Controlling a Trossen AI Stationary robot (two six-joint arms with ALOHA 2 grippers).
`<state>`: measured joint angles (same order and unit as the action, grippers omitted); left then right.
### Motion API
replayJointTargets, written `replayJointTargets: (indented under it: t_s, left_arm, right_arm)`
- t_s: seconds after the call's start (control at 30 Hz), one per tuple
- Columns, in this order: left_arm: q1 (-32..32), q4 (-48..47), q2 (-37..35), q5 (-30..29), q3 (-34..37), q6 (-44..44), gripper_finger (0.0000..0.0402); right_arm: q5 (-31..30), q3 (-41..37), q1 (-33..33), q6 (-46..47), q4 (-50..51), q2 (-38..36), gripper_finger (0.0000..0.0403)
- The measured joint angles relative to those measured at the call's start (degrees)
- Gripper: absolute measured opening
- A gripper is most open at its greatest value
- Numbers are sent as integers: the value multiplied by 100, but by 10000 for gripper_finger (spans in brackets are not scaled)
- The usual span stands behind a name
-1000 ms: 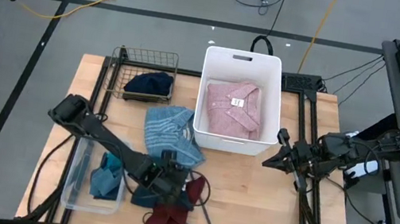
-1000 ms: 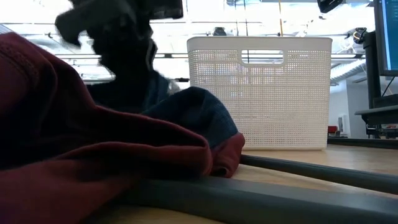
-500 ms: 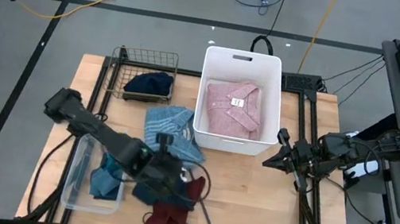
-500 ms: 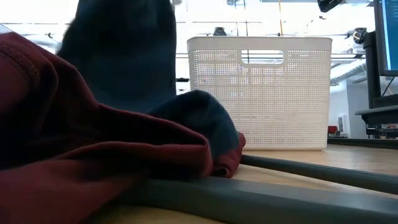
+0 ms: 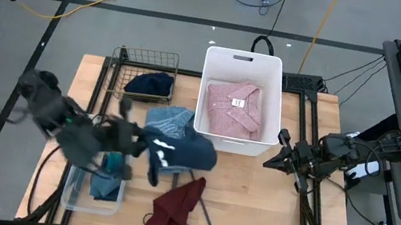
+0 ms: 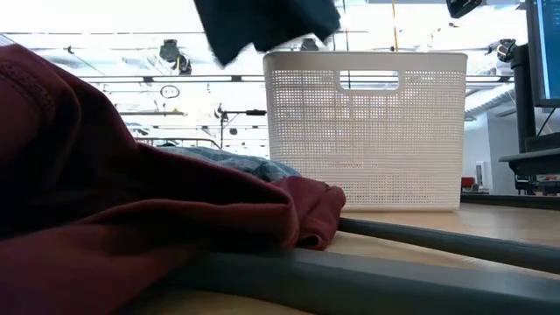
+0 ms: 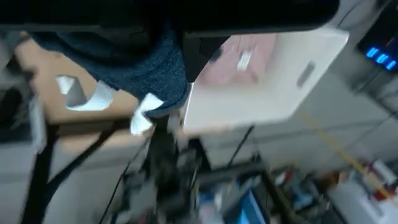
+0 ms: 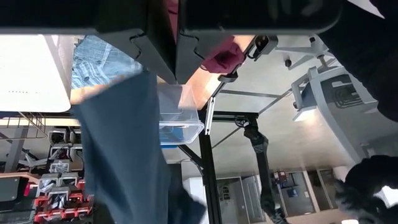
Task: Pick & Place Cloths
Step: Put the blue shorts into the brown basket
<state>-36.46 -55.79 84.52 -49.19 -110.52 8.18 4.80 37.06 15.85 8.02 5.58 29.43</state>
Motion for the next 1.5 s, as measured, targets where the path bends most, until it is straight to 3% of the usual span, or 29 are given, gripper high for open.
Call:
replayJointTargets:
  t_s: [0.27,0.43,0.53,0.77,0.9,1.1,1.2,1.33,1.5]
  left_arm:
    - [-422,2174,-725,184,0,-1730,4]
    - [-462,3338,-1043,1182,-2,-2242,4]
    - [-462,3601,-1143,1593,-2,-2242,4]
    - [-460,3445,-1142,1597,0,-1965,4]
    - [-406,3221,-1140,728,0,-1820,4]
    - [-76,2143,-1140,-2080,2,-1632,4]
    - [277,1635,-1145,-3016,2,-1439,3]
    - [832,1386,-1189,-3497,4,-1477,3]
    - [1803,1223,-1225,-3496,4,-1726,3]
  right_arm:
    - [0,0,-1,-146,0,-2,0]
    - [0,0,0,-165,-1,0,0]
    - [0,0,-1,-165,-9,0,0]
    - [0,0,1,-165,-15,-2,0]
    - [0,0,-1,-165,-17,0,0]
    - [0,0,0,-165,-20,0,0]
    - [0,0,1,-160,-20,-2,0]
    - [0,0,-1,-126,-20,0,0]
    - [-9,0,-1,-123,-27,-2,0]
